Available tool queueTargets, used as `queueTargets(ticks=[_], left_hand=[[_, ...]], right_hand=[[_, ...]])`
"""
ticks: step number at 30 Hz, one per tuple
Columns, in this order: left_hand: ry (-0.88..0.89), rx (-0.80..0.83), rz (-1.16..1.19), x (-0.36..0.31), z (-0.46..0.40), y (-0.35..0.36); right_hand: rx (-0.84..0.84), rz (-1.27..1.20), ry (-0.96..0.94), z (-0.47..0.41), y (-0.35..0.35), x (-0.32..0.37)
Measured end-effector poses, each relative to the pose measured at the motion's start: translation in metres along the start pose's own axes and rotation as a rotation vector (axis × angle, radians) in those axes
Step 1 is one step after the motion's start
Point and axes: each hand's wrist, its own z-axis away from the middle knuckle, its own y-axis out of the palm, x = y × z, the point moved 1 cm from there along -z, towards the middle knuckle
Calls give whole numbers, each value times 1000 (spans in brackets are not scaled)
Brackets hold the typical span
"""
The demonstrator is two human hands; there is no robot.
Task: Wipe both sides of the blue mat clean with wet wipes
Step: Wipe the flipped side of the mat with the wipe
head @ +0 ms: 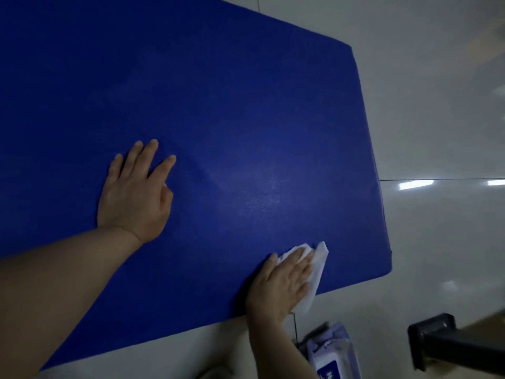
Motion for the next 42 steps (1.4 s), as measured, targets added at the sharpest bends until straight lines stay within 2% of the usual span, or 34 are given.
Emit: queueTargets(ticks=[4,9,14,18,21,23,26,28,30,32,36,39,40,42], left_hand=[[-2,0,4,-2,-1,-1],[-16,-6,24,-6,0,-3],[-119,-27,91,-39,-13,-2],[17,-54,179,-102,-34,13],[52,-34,153,-125,-48,25],[40,23,57,-126,-52,34],[50,92,-31,-124,-52,39],[55,109,-31,-125,-53,37],[55,121,-27,-125,-53,35],[67,127,-18,-124,-54,32],[62,113,-5,-124,-55,31],[61,92,11,-125,-56,35],[57,83,11,-125,-55,36],[50,67,12,-123,-54,39]], right_hand=[[-26,23,70,-32,-12,-7],[-55,28,64,-30,-12,-6],[-62,5,48,-31,-10,-7],[-46,1,52,-32,-11,-8],[-13,24,39,-35,-11,-9],[40,47,17,-39,-13,-11],[241,89,-49,-44,-25,-19],[362,173,-171,-46,-41,-27],[405,205,-311,-49,-54,-36],[382,178,-414,-49,-51,-38],[140,77,-586,-50,-29,-49],[40,117,-797,-88,-43,-75],[-28,121,-755,-110,-53,-85],[-83,132,-523,-152,-73,-98]])
